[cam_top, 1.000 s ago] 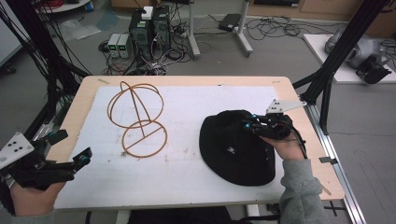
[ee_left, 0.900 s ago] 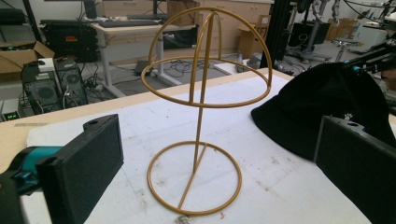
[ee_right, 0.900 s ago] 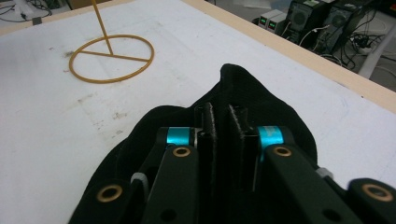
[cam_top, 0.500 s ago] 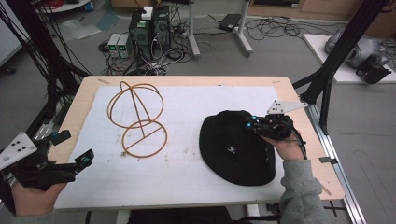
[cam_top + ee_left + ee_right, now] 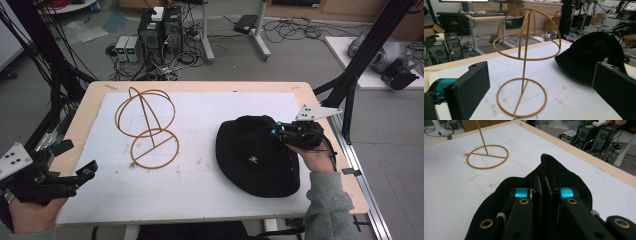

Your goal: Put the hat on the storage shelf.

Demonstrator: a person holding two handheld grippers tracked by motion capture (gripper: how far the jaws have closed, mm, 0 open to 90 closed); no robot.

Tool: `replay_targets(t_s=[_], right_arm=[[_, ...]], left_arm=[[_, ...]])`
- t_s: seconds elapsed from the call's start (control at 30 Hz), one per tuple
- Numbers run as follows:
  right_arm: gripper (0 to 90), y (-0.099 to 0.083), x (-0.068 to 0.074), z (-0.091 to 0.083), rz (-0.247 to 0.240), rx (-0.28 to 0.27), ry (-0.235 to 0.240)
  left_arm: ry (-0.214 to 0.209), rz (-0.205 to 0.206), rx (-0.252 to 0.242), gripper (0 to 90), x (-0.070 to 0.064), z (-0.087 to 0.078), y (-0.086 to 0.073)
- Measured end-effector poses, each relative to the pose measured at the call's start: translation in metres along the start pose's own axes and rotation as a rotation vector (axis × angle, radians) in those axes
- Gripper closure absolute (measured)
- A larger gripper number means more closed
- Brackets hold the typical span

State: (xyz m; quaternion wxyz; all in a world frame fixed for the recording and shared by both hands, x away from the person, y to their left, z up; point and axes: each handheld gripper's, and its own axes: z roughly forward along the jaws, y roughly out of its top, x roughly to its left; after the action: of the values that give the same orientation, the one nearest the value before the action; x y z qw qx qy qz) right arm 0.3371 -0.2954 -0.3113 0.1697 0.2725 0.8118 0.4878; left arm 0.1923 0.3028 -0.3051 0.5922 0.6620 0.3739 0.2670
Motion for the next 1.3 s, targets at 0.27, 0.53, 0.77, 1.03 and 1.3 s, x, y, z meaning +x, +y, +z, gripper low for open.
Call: replay_targets(t_s=[0.27, 0.53, 0.77, 1.03, 1.3], right_arm=[[86.4, 0.026, 0.002, -0.023, -0.022, -0.023, 0.005], [86.4, 0.051, 0.002, -0.034, -0.05, -0.023, 0.013], [86.4, 0.075, 0.003, -0.042, -0.064, -0.018, 0.046], [86.3, 0.099, 0.004, -0.053, -0.084, -0.007, 0.063], [86.4, 0.115, 0.002, -0.06, -0.096, -0.016, 0.065]], left_arm=[[-0.006, -0.022, 0.022, 1.7, -0.001, 0.003, -0.001], [0.009, -0.011, 0.014, 1.7, 0.0, 0.001, -0.001], [0.017, -0.01, 0.01, 1.7, 0.0, 0.0, -0.002], [0.009, -0.014, 0.009, 1.7, 0.0, 0.0, -0.002], [-0.005, -0.02, 0.002, 1.7, -0.002, 0.0, 0.0]])
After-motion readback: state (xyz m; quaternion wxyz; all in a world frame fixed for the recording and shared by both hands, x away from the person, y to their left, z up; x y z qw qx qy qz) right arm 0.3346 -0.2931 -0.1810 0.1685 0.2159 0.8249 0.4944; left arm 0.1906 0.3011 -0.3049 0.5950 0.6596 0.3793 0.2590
